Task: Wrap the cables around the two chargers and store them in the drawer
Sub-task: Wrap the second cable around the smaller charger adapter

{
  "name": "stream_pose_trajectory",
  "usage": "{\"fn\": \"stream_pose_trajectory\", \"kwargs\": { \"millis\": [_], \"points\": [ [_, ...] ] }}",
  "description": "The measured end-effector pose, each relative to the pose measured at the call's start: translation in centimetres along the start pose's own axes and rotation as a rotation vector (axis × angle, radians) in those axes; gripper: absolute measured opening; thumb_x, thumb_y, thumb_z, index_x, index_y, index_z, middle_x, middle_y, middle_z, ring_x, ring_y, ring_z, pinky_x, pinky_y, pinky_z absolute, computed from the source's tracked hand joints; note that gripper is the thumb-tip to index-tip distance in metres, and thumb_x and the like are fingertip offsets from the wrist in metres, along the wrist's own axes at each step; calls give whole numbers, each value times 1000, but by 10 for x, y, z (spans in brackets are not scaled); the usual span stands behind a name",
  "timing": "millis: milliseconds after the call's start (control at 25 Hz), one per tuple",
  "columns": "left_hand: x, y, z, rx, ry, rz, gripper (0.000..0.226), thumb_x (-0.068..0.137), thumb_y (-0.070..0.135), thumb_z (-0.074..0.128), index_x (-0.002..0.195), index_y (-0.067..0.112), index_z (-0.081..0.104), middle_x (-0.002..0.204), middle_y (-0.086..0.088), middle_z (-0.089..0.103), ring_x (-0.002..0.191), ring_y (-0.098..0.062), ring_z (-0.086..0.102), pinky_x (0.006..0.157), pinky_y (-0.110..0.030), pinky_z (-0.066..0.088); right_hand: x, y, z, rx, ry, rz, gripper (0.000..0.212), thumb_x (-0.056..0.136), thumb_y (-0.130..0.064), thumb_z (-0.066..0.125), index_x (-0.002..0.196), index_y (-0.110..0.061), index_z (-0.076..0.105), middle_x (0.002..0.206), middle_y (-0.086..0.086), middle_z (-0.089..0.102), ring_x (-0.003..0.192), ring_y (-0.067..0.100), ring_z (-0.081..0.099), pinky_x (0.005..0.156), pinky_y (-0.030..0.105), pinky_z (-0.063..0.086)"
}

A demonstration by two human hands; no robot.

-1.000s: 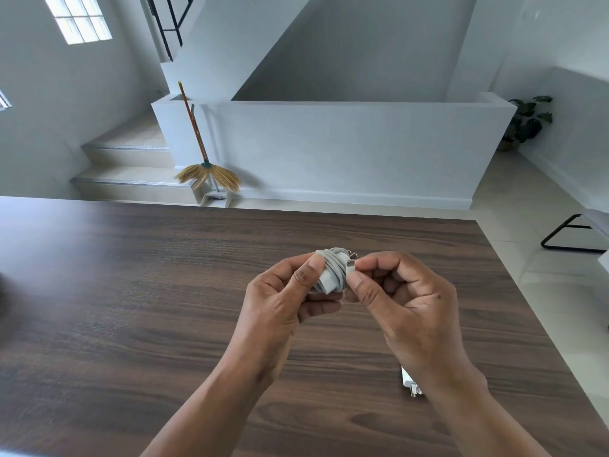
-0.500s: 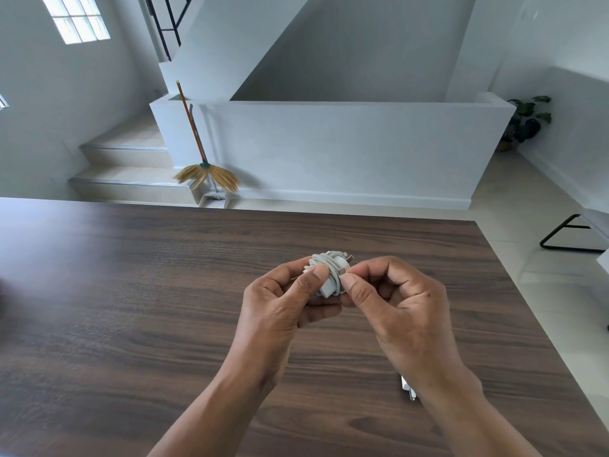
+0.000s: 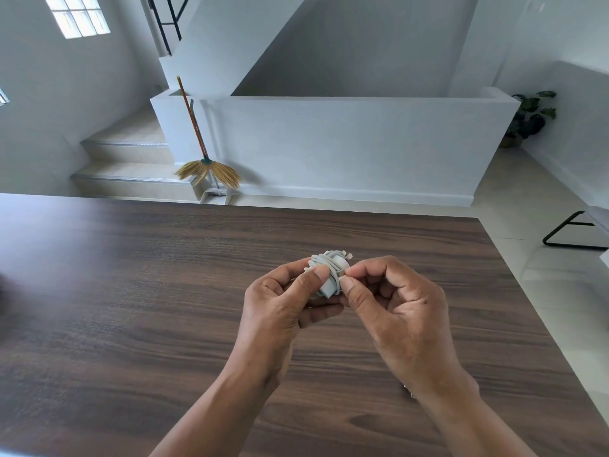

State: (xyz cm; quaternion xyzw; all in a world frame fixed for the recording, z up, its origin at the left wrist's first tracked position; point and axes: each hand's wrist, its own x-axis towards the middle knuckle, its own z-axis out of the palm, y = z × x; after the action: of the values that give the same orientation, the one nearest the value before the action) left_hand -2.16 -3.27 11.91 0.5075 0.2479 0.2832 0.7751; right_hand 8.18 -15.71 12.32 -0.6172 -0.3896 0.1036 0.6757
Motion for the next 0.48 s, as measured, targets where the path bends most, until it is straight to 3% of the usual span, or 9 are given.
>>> {"fn": "stream_pose_trajectory", "kwargs": {
  "millis": [280, 480],
  "points": [
    [-3, -5, 2, -9, 9, 30, 47, 79, 20, 79, 120, 0, 70, 107, -20, 81, 100, -35, 78, 85, -44, 65, 1, 4, 0, 3, 32, 12, 17, 87, -2, 79, 88, -19, 76, 84, 3, 79, 77, 23, 76, 71, 36, 64],
    [-2, -5, 3, 24, 18, 59, 44, 79, 18, 79, 119, 1, 69, 105, -19, 81, 98, -34, 79, 91, -51, 62, 5, 8, -1, 52, 22, 38, 21, 89, -3, 78, 86, -24, 76, 86, 9, 78, 80, 31, 77, 76, 54, 65]
  ]
}}
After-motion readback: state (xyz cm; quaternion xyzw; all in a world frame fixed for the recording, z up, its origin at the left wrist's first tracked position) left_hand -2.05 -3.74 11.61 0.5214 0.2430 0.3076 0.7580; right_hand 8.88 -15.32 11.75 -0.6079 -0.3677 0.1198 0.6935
